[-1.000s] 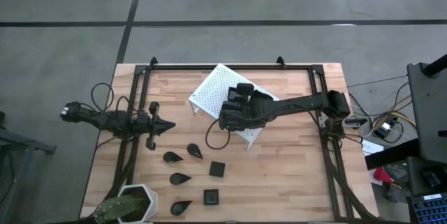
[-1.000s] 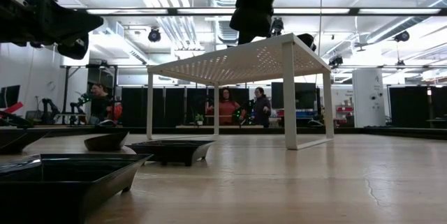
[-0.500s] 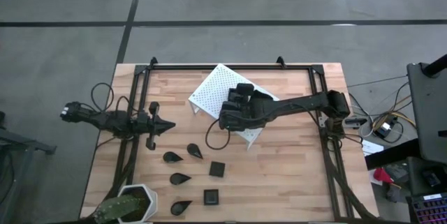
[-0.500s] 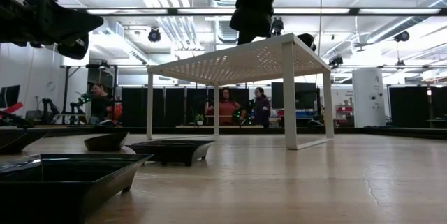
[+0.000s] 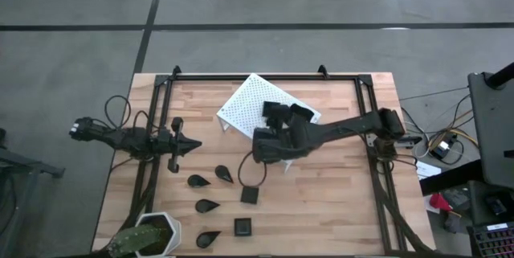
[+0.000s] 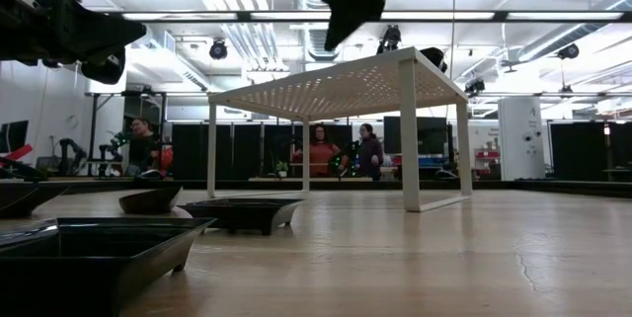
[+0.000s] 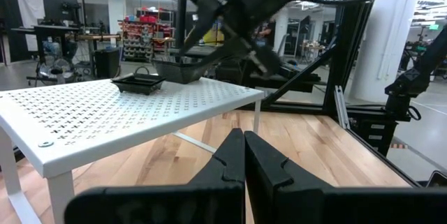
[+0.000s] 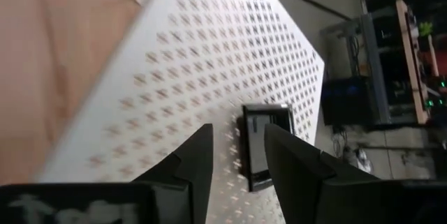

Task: Pick & Place Mini shaped plates
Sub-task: Stack the square plate on top of the other square plates on the shelf

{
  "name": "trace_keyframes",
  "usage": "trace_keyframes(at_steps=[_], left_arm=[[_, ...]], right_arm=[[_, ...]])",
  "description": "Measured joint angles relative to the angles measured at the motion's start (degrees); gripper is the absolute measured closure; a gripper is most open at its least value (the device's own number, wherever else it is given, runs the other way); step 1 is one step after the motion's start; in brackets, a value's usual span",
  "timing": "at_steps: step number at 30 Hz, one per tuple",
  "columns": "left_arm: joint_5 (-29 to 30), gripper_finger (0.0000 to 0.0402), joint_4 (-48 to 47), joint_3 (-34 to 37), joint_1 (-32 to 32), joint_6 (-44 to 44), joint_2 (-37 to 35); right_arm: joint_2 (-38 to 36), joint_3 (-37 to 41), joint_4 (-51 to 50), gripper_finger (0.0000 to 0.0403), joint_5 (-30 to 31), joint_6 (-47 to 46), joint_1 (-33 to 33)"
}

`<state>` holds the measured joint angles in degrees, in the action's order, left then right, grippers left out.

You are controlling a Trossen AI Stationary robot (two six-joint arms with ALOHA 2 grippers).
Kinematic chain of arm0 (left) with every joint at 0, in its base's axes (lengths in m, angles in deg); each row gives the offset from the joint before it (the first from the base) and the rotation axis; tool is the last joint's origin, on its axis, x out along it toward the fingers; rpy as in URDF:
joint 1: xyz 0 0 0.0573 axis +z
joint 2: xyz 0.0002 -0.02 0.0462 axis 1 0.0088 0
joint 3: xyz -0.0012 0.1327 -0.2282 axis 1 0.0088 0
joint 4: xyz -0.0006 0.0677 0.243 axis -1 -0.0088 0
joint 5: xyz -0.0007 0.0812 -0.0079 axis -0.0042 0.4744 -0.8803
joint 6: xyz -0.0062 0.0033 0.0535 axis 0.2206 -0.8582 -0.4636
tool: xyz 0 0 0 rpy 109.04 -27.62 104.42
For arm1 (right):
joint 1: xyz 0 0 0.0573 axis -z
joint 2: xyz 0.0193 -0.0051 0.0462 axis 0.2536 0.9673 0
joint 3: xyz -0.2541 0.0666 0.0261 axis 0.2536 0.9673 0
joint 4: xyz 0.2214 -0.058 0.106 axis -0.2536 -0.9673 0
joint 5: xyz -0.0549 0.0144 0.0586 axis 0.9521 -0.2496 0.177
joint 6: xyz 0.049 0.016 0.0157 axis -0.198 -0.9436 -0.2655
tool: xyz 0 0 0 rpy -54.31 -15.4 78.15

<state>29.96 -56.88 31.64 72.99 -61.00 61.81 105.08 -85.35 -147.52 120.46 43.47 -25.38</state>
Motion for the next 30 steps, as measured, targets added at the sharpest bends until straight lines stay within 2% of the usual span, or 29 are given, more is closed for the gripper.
trace_keyframes(at_steps=[13, 20, 27, 30], left_arm=[[0.0, 0.0401, 0.0, 0.0, 0.0, 0.0, 0.0], [0.0, 0.0401, 0.0, 0.0, 0.0, 0.0, 0.0], [0.0, 0.0401, 0.0, 0.0, 0.0, 0.0, 0.0], [0.0, 0.0401, 0.0, 0.0, 0.0, 0.0, 0.0]], right_arm=[[0.0, -1.7, 0.8, 0.0293, -0.7, 3.3, -8.0], [0.0, -1.5, 4.4, 0.0302, -8.3, 7.7, -10.7], [0.0, 2.5, 15.1, 0.0311, -21.4, 17.9, -13.3], [0.0, 5.4, 18.9, 0.0315, -24.3, 19.7, -13.7]])
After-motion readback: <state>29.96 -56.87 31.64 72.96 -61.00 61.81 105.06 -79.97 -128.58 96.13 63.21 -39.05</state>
